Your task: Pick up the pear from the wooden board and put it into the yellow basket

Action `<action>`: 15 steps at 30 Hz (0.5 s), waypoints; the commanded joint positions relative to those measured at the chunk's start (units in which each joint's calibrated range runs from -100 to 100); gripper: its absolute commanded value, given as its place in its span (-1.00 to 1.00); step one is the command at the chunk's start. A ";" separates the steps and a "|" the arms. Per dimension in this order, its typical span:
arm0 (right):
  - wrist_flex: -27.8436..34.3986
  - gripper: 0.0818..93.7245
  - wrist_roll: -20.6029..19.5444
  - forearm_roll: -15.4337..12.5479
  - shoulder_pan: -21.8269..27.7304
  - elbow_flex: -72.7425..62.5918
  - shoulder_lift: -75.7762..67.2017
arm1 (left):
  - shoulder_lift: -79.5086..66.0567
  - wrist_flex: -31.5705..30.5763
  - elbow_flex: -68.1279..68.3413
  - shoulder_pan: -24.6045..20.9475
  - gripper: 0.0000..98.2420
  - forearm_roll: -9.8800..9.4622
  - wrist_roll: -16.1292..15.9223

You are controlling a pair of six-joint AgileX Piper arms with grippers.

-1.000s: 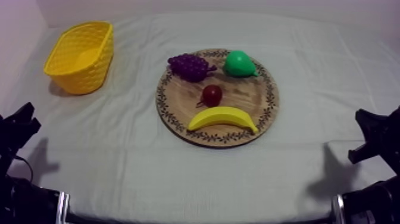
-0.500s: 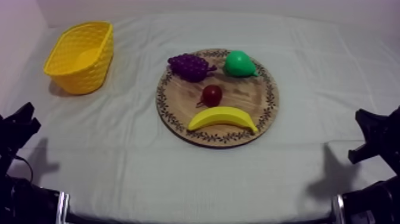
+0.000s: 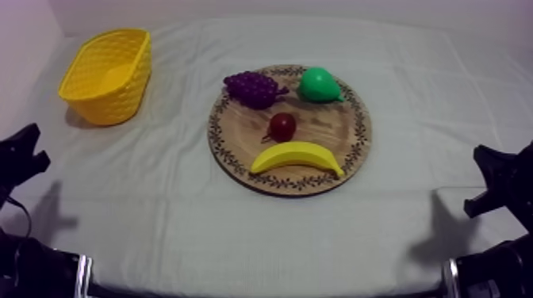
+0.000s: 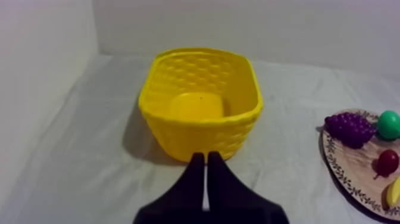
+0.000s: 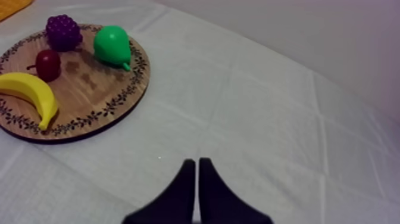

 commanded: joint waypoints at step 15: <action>0.00 -0.99 -0.01 0.00 -0.07 -0.01 -0.01 | 34.03 8.65 -41.82 8.85 -1.00 0.21 -7.95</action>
